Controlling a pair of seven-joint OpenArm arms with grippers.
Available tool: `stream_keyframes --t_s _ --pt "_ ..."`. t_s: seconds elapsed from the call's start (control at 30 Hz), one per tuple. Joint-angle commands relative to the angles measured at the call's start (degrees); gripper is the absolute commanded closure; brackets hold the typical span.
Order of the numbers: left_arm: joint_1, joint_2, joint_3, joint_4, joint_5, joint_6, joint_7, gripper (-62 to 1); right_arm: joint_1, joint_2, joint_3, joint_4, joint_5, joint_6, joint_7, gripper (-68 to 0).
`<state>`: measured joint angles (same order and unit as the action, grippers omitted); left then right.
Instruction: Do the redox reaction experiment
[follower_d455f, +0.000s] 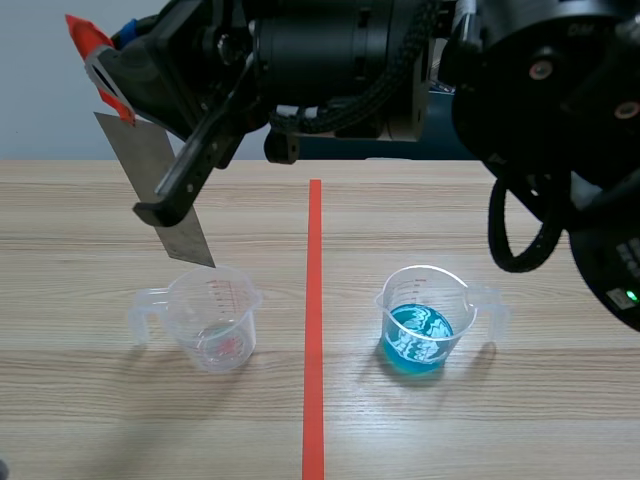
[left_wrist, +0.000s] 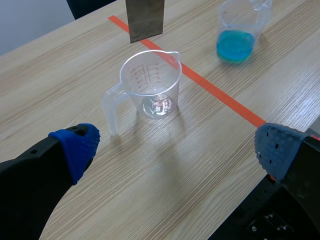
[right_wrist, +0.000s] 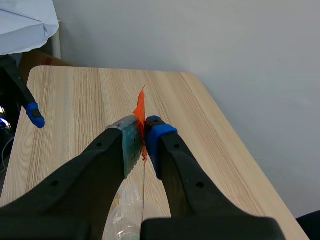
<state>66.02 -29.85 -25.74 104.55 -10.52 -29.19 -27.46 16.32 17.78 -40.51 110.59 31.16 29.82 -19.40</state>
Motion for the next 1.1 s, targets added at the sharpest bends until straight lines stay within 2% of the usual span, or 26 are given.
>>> stream_keyframes --t_s 0.0,0.27,0.5,0.7,0.9,1.07 --pt "0.5 0.3 0.1 0.7 -0.7 -0.1 -0.9 -62.3 0.8 -0.3 0.1 0.1 0.8 -0.2 1.3 -0.6" --pt "0.5 0.4 0.1 0.7 -0.7 -0.2 -0.9 -62.3 0.6 0.3 0.1 0.1 0.9 -0.3 0.9 -0.6" --pt "0.5 0.5 0.1 0.7 -0.7 -0.2 -1.0 -62.3 0.5 3.4 1.4 0.6 5.2 -0.2 1.3 -0.6" --pt "0.5 0.5 0.1 0.7 -0.7 -0.2 -1.0 -62.3 -0.8 9.6 5.0 2.9 9.8 -0.2 2.7 -0.6" --pt "0.5 0.5 0.1 0.7 -0.7 -0.2 -1.0 -62.3 -5.3 16.2 10.7 4.7 11.2 0.5 5.3 -0.6" --pt "0.5 0.4 0.1 0.7 -0.5 -0.2 -1.0 -62.3 -9.5 22.6 16.3 5.5 13.8 3.1 8.5 -0.6"
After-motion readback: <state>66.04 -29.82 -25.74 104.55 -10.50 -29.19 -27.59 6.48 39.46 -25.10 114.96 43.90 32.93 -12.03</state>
